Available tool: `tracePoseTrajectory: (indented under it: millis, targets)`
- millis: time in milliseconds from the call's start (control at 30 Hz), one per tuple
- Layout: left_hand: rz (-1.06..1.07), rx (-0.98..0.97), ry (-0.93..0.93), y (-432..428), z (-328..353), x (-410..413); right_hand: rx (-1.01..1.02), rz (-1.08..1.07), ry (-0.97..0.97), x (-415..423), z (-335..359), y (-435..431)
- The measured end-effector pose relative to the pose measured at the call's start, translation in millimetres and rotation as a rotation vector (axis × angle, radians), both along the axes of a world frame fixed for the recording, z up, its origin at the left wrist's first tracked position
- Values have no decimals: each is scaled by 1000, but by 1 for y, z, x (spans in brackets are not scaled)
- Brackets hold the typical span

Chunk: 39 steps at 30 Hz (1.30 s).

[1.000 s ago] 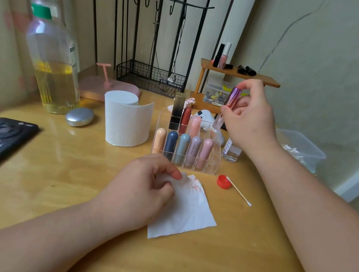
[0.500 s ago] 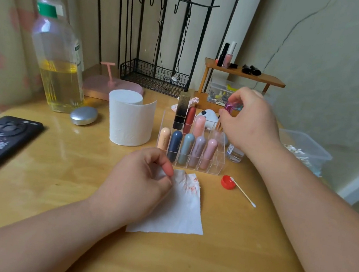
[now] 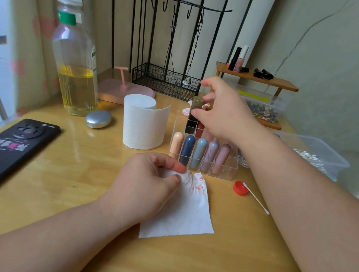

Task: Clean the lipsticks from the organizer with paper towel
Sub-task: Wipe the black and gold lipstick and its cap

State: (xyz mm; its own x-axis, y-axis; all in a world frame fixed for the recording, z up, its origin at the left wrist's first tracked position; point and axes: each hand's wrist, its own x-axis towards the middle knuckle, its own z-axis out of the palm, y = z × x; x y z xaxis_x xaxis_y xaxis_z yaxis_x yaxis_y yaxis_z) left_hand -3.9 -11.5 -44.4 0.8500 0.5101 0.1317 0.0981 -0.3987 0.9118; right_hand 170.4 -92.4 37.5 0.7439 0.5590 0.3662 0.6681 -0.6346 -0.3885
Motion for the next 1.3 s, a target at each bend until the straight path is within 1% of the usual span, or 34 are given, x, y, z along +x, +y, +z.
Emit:
tracePoseTrajectory:
  millis: [100, 333, 567, 900, 967, 1167, 1300]
  targets:
    - [-21, 4, 1, -1, 1, -1, -10, -2, -4, 2, 1, 4]
    - [-52, 39, -14, 0, 0, -2, 104, 53, 34, 16, -8, -1]
    - [-105, 54, 9, 0, -3, -2, 67, 146, 71, 22, -4, 2]
    - [-113, 59, 10, 1, -4, 0, 141, 191, 65, 24, -7, 2]
    - [-114, 65, 7, 1, -4, -1, 190, 192, 55, 22, -6, 0]
    - [-112, 37, 6, 2, -4, -1, 445, 200, -7, 3, 13, -8]
    - [-157, -13, 11, 1, -3, -3, 557, 277, 95, -31, 19, -36]
